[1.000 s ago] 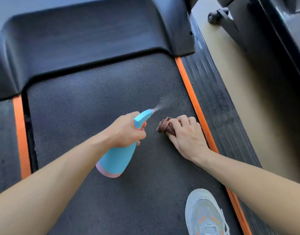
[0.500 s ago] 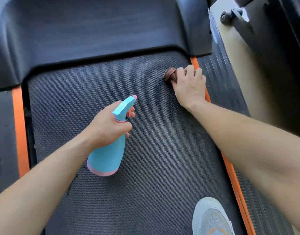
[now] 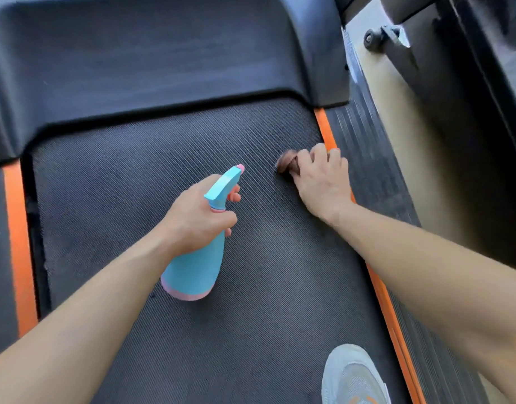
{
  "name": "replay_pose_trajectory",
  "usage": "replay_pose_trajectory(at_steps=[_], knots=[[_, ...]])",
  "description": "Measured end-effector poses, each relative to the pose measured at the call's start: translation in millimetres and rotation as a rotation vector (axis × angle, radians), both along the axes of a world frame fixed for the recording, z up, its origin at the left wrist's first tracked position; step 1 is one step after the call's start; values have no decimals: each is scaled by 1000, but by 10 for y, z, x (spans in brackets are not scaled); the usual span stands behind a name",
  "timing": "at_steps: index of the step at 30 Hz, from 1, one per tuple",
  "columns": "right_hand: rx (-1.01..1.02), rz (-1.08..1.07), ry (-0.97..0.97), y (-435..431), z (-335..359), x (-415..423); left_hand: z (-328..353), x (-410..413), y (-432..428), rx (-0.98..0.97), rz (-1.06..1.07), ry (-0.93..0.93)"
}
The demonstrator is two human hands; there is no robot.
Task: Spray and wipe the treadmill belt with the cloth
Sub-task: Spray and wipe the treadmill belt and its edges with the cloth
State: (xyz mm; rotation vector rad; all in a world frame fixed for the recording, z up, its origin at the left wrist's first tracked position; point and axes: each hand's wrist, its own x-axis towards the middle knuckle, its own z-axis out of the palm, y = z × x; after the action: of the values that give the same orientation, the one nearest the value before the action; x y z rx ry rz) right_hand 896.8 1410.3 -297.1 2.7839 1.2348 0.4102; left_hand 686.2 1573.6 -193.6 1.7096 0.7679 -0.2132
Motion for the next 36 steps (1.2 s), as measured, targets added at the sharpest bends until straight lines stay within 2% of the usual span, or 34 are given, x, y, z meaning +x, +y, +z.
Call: replay_pose_trajectory(at_steps=[2, 5, 9, 12, 16, 19, 22, 25, 28, 30, 32, 34, 36], knots=[[-38, -102, -32, 286, 47, 124, 21, 1, -14, 1, -6, -18], [-83, -164, 34, 268, 141, 87, 36, -11, 8, 16, 0, -11], [-95, -62, 68, -443, 186, -284, 41, -2, 35, 13, 30, -16], [-93, -35, 89, -623, 154, -323, 38, 31, 5, -4, 38, -40], [-22, -117, 51, -27, 123, -39, 29, 83, -2, 0, 58, -57], [-36, -195, 147, 322, 174, 86, 66, 97, 15, 0, 72, -62], [12, -41, 124, -31, 143, -254, 137, 85, 39, -5, 74, -65], [7, 164, 195, -619, 27, -767, 148, 82, 57, -5, 68, -82], [37, 273, 215, -624, -19, -593, 120, 62, 38, -25, 78, -89], [72, 251, 188, -316, -19, -325, 83, 23, 19, -15, 65, -55], [77, 122, 152, 41, 2, -124, 53, -5, 15, -11, 57, -46], [57, 41, 161, 254, 9, -114, 57, -49, 36, 3, 70, -35], [58, 66, 174, 198, -11, -259, 83, -94, 85, 14, 81, -22]])
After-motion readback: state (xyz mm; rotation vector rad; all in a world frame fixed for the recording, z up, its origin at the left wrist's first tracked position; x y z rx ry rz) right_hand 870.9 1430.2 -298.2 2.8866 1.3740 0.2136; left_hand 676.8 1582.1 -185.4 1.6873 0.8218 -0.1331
